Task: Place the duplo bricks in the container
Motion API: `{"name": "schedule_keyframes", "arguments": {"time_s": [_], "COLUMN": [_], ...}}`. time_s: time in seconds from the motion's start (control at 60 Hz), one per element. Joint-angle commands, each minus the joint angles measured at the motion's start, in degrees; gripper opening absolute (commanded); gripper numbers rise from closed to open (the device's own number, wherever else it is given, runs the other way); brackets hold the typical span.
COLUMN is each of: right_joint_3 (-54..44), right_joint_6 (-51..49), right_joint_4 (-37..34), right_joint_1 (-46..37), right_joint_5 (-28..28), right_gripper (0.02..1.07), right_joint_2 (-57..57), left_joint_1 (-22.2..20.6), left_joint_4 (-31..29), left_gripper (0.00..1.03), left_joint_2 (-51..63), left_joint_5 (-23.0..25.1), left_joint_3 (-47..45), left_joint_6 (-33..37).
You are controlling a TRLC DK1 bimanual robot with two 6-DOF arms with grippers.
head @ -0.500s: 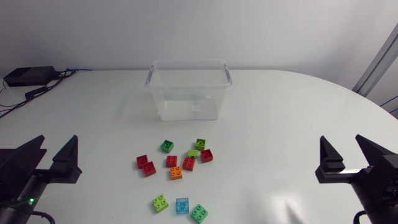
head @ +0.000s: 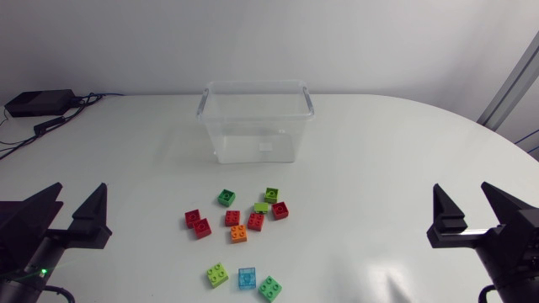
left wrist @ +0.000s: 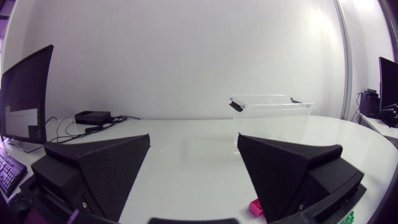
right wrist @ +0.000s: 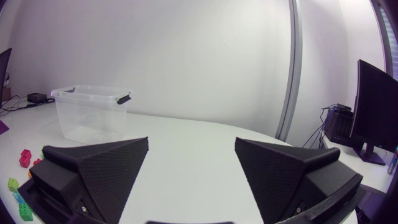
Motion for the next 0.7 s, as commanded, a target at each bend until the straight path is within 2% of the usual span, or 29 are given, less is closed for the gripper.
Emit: {"name": "schedule_keyframes", "arguments": {"time_s": [0.0, 0.183, 0.433, 0.517, 0.683], "right_joint_3": [-0.49, 3.73, 14.80, 18.50, 24.21], "right_joint_6": [0.93, 1.01, 1.01, 1.19, 2.60], "right_joint_4": [-0.14, -0.06, 0.03, -0.85, -3.66], "right_joint_1": [1.14, 1.93, 3.16, 4.13, 7.20], "right_joint_5": [-0.28, -0.28, -0.28, -0.10, 0.52], "right_gripper": [1.02, 1.02, 1.02, 1.02, 1.02], "right_joint_2": [-0.56, 3.22, 21.59, 26.95, 35.83], "left_joint_1": [-0.47, -2.49, -4.60, -5.39, -8.47], "left_joint_4": [-1.02, -3.13, -6.12, -8.67, -17.63], "left_gripper": [0.96, 0.93, 0.93, 0.93, 0.91], "left_joint_2": [-0.78, 2.30, 21.63, 29.89, 46.42], "left_joint_5": [-0.28, -0.28, -0.37, -0.37, -0.19], "left_joint_3": [0.65, 6.98, 20.95, 26.31, 37.39], "left_joint_6": [-0.27, -0.35, -1.59, -1.76, -1.32]}}
